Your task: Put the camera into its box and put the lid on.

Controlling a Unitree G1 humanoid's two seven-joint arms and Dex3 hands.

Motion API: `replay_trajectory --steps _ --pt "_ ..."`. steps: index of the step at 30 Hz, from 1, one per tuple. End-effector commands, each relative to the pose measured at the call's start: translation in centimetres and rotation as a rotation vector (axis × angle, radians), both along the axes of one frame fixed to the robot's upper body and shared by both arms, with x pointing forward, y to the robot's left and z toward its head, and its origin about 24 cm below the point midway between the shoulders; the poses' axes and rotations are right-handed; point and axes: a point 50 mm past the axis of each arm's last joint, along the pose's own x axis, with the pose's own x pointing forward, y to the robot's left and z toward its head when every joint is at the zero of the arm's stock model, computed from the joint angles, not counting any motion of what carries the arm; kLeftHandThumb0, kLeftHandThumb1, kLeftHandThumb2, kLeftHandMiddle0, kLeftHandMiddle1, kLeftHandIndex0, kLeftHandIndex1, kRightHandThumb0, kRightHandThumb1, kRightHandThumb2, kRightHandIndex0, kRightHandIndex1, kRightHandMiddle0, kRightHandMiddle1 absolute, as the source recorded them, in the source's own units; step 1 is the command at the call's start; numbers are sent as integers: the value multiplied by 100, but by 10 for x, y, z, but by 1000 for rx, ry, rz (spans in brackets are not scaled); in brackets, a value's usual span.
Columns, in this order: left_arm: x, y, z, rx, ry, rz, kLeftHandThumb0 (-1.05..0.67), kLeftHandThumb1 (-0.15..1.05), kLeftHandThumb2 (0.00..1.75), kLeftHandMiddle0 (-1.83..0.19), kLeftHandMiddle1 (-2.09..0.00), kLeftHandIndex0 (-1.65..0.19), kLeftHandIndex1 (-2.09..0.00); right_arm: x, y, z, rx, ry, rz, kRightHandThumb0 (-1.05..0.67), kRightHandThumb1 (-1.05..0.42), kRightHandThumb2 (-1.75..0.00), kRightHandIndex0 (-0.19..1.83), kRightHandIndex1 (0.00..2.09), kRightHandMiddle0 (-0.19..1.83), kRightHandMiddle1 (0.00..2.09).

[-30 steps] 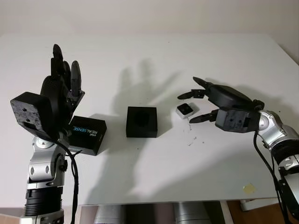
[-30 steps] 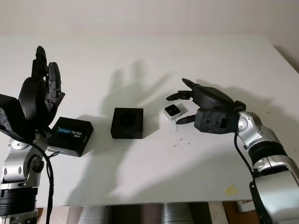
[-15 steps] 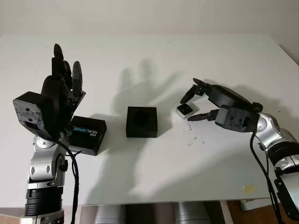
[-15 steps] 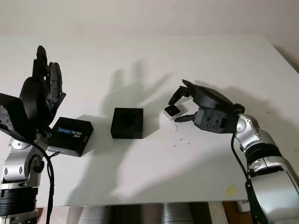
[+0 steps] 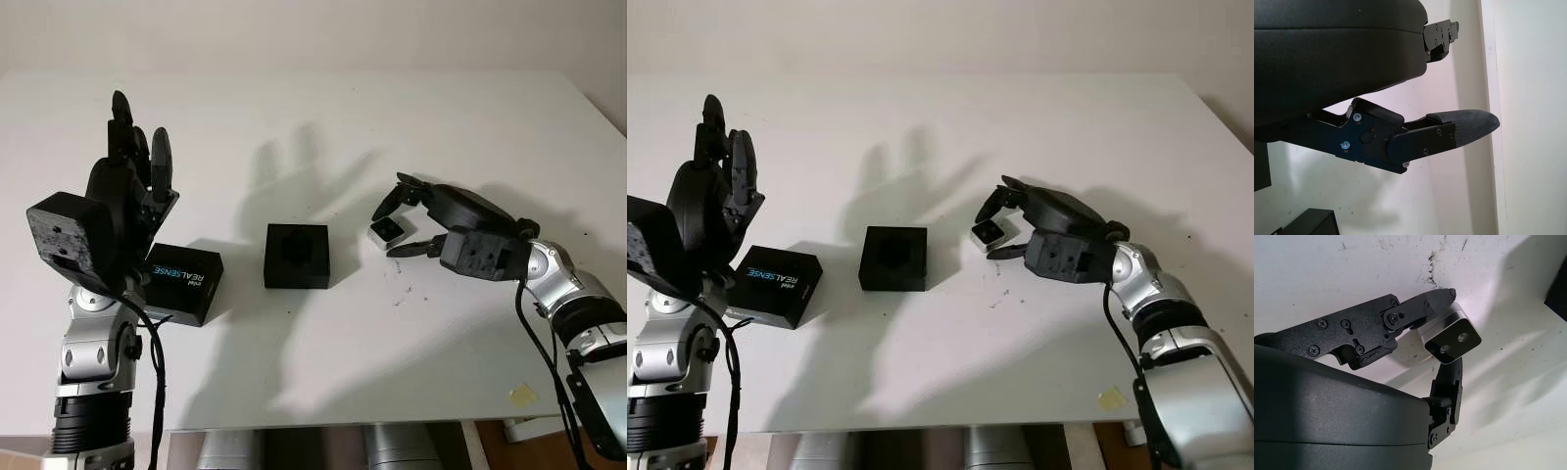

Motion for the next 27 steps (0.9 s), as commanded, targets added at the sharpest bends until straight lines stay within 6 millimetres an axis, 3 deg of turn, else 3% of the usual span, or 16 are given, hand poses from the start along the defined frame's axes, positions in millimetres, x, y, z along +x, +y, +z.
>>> replay_trajectory --steps 1,5,12,27 --pt "-1 -1 5 1 -26 0 -71 105 62 19 0 19 0 1 2 0 -1 7 3 -47 -87 -6 -1 5 22 104" --pt "-1 -1 5 12 -24 -2 -71 105 63 19 0 19 0 1 2 -1 9 10 2 -46 -89 -6 0 6 27 107" --pt "-1 -1 5 3 -23 1 -71 105 62 19 0 19 0 0 1 -2 34 5 -7 -45 -94 -6 7 7 38 136" --pt "-2 0 5 13 -21 -1 -71 105 63 19 0 19 0 0 -4 -5 40 26 -47 -48 -94 -5 15 7 38 142"
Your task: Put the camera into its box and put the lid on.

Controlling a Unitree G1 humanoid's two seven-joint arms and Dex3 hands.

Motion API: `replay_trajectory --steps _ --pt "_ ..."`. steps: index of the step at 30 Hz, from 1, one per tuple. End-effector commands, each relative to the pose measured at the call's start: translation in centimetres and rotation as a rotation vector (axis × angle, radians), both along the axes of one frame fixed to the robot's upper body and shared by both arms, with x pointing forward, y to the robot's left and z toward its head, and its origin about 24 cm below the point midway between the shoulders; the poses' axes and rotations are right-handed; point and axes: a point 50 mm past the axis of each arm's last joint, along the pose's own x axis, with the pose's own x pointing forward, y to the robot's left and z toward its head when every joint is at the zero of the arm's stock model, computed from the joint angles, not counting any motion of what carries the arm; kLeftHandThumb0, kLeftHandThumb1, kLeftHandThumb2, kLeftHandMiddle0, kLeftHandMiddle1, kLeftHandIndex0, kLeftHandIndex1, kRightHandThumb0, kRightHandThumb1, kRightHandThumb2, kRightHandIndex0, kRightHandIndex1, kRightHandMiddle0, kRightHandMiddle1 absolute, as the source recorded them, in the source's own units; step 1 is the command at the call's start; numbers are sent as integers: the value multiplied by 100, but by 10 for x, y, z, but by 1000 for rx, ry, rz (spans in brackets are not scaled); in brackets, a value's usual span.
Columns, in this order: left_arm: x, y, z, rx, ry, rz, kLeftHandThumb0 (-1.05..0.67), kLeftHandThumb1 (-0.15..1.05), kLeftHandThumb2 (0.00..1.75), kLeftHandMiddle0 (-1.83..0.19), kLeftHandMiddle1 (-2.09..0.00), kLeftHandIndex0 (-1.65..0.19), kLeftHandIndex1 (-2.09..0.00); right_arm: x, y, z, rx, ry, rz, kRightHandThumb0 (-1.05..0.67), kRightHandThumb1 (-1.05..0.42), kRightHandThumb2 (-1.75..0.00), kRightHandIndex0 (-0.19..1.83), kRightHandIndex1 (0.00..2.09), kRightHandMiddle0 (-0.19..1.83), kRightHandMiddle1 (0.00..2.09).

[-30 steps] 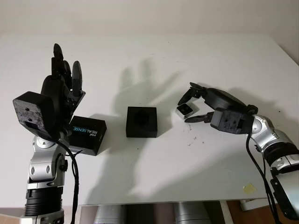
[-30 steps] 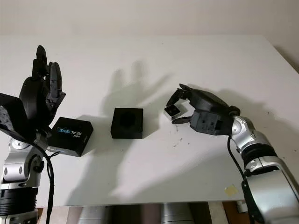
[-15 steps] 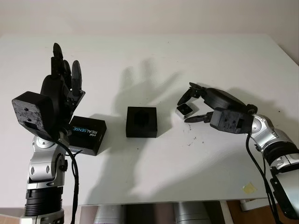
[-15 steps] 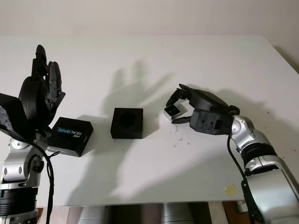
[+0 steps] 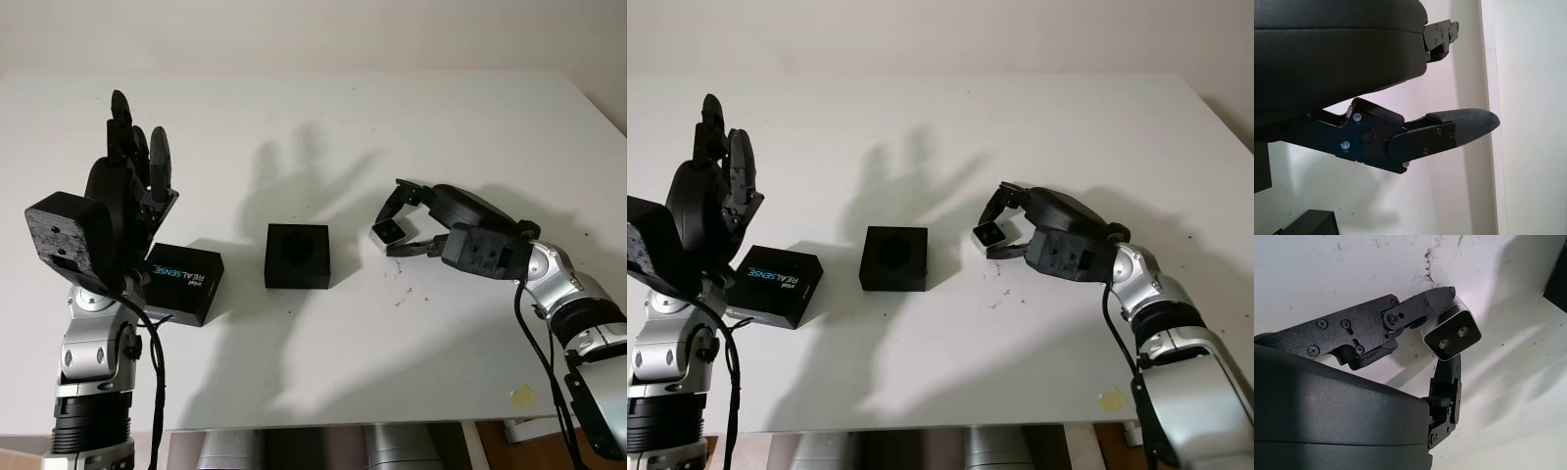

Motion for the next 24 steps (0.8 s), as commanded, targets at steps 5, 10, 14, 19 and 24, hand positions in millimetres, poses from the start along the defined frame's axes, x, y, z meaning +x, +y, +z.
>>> replay_trajectory --steps 5,10,14,19,24 --pt "-2 1 5 11 -20 2 -71 105 63 19 0 19 0 0 -3 -4 79 41 -41 -47 -93 -5 17 7 38 143" --pt "-2 0 5 18 -20 -3 -72 105 62 19 0 19 0 -1 -7 -7 169 81 -78 -49 -94 -5 19 7 36 141" --pt "-2 0 5 30 -19 -9 -71 105 63 19 0 19 0 -1 -7 -9 258 105 -101 -49 -94 -5 21 7 37 143" --pt "-1 0 5 38 -18 -7 -71 105 63 19 0 19 0 0 -5 -9 331 102 -112 -51 -94 -5 22 6 37 150" --pt "-1 0 5 37 -13 -7 -70 105 64 19 0 19 0 -1 -2 -8 351 77 -102 -53 -95 -6 23 6 36 153"
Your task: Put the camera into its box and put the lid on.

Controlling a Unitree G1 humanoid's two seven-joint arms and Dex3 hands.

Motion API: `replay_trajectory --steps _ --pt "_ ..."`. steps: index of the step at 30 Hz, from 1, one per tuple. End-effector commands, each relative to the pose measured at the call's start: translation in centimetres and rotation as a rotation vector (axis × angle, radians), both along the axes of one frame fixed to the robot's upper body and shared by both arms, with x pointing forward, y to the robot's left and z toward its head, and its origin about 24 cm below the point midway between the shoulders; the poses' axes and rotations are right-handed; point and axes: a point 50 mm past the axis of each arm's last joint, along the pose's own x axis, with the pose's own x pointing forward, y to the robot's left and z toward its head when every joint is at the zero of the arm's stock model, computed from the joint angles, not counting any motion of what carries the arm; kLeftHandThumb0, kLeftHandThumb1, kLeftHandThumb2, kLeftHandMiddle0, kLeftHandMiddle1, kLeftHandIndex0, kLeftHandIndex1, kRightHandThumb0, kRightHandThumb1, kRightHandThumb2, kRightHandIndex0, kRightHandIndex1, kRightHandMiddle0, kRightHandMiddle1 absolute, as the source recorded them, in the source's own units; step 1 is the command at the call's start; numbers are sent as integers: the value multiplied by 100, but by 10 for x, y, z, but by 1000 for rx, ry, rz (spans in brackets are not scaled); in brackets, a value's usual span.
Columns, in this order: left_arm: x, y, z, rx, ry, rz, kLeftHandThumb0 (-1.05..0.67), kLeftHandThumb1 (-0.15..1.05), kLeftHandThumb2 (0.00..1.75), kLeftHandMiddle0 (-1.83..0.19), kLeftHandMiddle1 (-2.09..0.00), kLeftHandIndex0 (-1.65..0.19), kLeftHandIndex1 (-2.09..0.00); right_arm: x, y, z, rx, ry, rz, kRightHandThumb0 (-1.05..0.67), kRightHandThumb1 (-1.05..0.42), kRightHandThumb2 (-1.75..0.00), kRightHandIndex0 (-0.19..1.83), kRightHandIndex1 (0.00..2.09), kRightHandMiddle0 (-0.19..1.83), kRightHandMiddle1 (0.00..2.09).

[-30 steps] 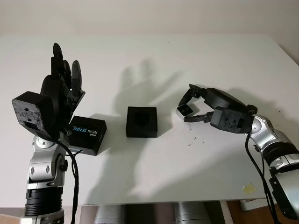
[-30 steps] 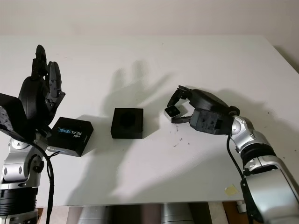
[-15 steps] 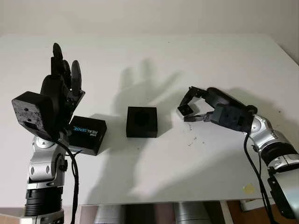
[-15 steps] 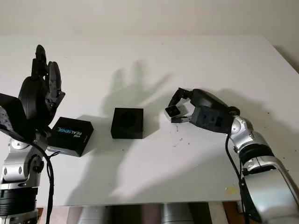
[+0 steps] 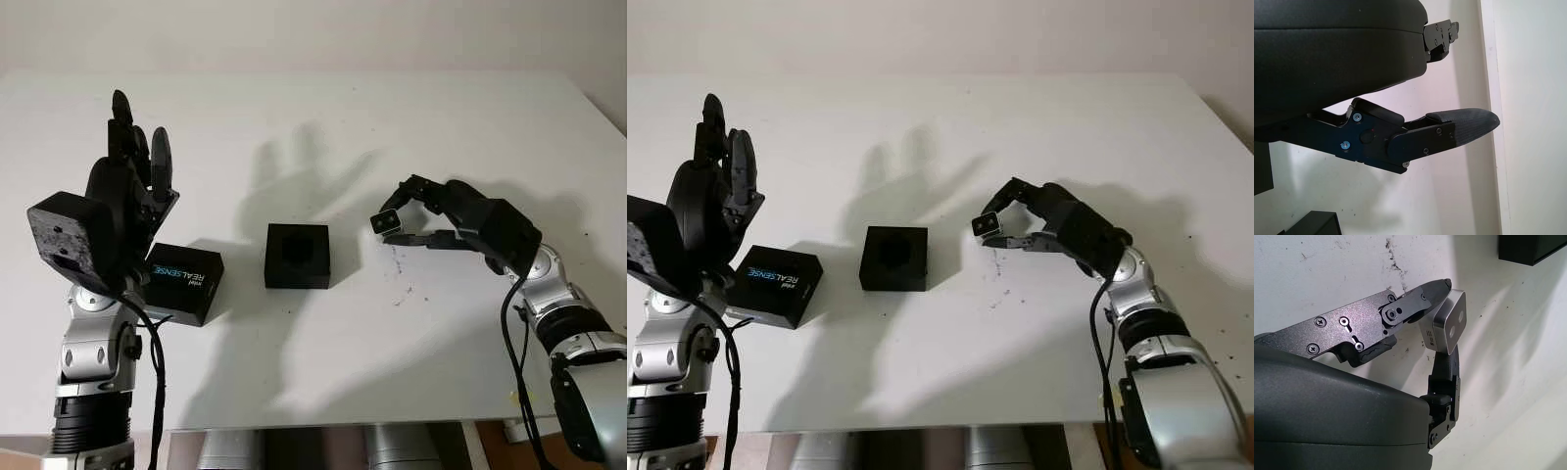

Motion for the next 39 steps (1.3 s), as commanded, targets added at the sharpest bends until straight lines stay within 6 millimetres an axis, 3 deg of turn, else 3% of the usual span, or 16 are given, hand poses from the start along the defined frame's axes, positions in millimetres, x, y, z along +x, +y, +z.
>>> replay_trajectory --steps 1,23,39 --pt "-2 1 5 15 -16 -5 -70 105 64 19 0 19 0 -1 2 0 24 -23 5 -52 -95 -6 23 6 35 154" --pt "-4 6 7 14 3 -2 -71 105 64 19 0 19 0 -16 41 8 221 -311 77 -47 -96 -6 23 5 32 153" --pt "-5 5 8 27 9 1 -71 105 65 19 0 19 0 -23 73 1 351 -256 166 -49 -96 -5 21 5 33 154"
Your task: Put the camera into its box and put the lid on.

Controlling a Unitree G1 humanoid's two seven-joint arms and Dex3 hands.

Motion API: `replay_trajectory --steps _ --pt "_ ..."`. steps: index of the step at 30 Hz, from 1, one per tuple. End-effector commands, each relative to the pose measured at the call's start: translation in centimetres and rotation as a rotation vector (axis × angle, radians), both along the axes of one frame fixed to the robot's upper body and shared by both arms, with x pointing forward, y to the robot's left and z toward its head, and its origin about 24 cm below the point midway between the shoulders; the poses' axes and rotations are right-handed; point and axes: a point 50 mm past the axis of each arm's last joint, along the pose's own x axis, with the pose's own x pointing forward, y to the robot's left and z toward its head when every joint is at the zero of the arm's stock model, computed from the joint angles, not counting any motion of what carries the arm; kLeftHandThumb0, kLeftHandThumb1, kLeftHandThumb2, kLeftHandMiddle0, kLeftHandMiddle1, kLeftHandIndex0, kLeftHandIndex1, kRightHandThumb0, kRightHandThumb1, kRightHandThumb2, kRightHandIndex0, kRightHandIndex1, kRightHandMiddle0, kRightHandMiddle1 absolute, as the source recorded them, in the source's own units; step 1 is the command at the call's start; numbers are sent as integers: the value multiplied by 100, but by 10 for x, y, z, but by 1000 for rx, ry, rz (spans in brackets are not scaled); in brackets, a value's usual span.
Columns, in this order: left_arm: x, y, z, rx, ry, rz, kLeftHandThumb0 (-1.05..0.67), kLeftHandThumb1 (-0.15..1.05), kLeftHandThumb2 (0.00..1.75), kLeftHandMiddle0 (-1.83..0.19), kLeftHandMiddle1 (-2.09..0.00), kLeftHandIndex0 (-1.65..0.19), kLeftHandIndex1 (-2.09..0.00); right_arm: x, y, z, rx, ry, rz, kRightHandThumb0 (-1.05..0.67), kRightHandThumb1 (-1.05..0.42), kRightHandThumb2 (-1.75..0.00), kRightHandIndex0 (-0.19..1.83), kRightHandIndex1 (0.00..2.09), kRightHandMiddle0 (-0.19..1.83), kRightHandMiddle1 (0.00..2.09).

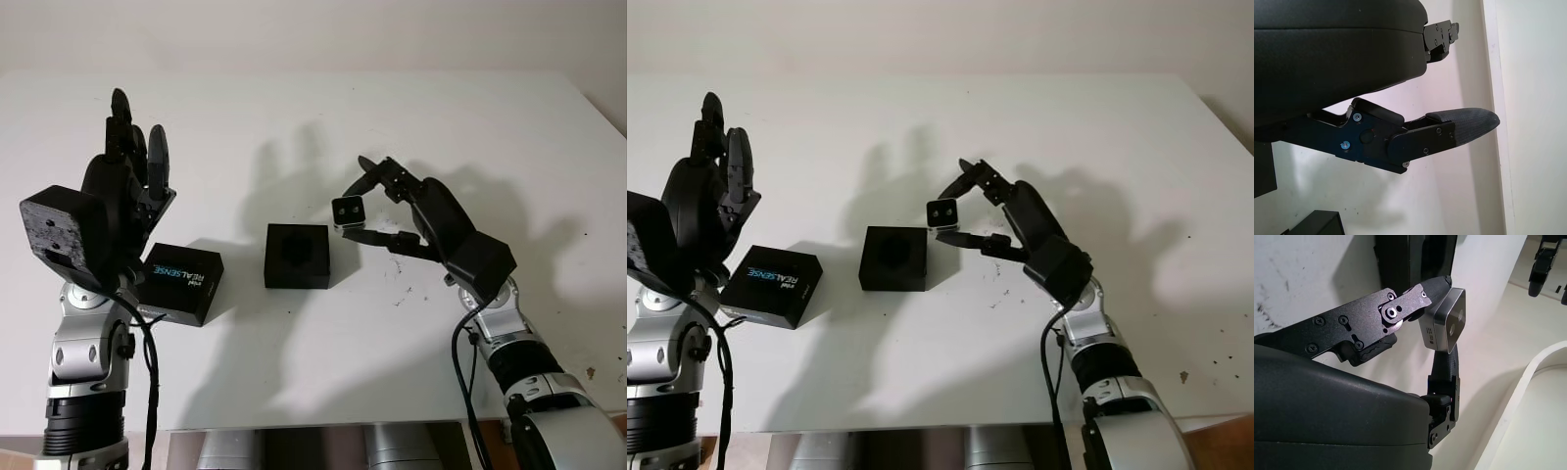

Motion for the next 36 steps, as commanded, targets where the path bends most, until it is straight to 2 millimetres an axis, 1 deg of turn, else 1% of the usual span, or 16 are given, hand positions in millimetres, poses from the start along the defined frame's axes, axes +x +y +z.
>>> replay_trajectory --steps 1,10,17,26,36 --pt "-3 2 2 15 -10 3 -70 105 65 19 0 19 0 -1 5 1 20 3 8 -49 -95 -5 21 5 33 154" --pt "-4 4 1 -5 -7 10 -71 105 63 19 0 19 0 -5 32 -7 60 58 38 -49 -94 -5 22 5 36 157" --pt "-4 4 2 -10 -3 7 -70 105 64 19 0 19 0 -6 43 -11 77 87 39 -49 -96 -6 21 5 35 159" --pt "-5 5 1 -10 -3 9 -71 105 64 19 0 19 0 -6 48 -15 85 102 21 -47 -96 -6 20 5 31 160" --pt "-5 5 0 -4 -3 8 -70 105 64 19 0 19 0 -4 45 -20 84 130 -8 -46 -95 -5 21 5 30 162"
